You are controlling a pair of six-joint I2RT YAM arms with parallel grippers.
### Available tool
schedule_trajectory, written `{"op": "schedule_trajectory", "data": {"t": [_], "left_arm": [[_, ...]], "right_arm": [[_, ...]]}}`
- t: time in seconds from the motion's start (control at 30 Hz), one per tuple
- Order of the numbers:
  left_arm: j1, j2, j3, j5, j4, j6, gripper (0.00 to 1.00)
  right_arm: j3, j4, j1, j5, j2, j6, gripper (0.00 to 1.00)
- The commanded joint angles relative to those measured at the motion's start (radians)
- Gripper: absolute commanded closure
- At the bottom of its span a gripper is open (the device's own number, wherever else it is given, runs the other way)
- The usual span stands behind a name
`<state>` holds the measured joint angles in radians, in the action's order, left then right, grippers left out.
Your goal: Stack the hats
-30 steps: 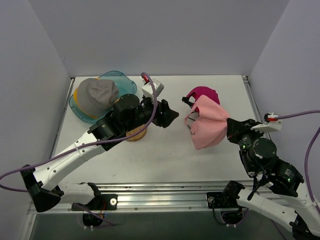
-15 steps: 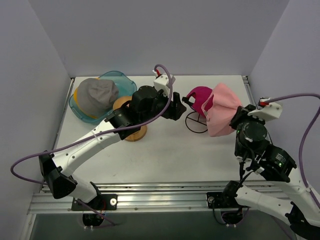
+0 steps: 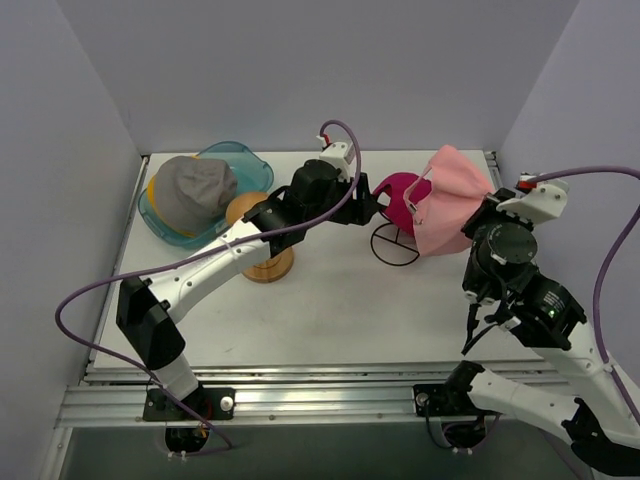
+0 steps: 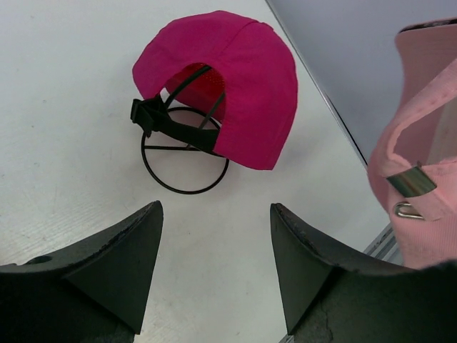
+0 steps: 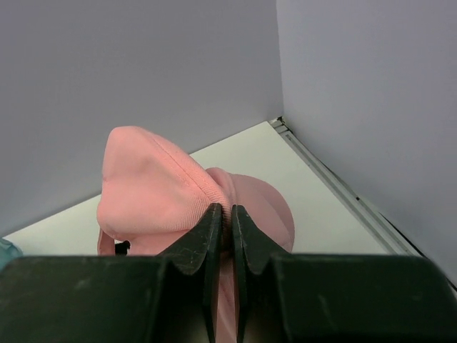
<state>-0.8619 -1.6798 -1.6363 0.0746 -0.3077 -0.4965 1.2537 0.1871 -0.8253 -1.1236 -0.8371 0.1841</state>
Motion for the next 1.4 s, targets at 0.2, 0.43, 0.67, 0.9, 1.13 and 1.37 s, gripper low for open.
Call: {"op": "schedule_trajectory", "data": {"t": [0.2, 0.43, 0.67, 0.9, 1.13, 1.37], "left_arm": [[0.078, -0.027, 0.018, -0.056, 0.107, -0.063, 0.30], [0.081, -0.093, -0.037, -0.075, 0.113, -0.076, 0.30], [0.080, -0.182, -0.103, -0.075, 0.119, -0.089, 0.30], [0.081, -0.268, -0.148, -0.117, 0.136, -0.102, 0.30], [0.081, -0.299, -0.174, -0.125, 0.137, -0.082, 0.29], [0.084, -0.319, -0.188, -0.084, 0.108, -0.045, 0.48]], "right_arm": [[0.059, 0.018, 0.271, 0.263, -0.137, 0.018, 1.00], [0.105, 0.052, 0.604, 0.672, -0.198, 0.049, 1.00], [0.112, 0.054, 0.810, 1.052, -0.283, 0.048, 1.00], [0.102, 0.031, 0.879, 1.309, -0.327, 0.080, 1.00], [0.070, 0.003, 0.896, 1.387, -0.301, 0.098, 1.00], [0.085, 0.021, 0.899, 1.378, -0.261, 0.106, 1.00]]}}
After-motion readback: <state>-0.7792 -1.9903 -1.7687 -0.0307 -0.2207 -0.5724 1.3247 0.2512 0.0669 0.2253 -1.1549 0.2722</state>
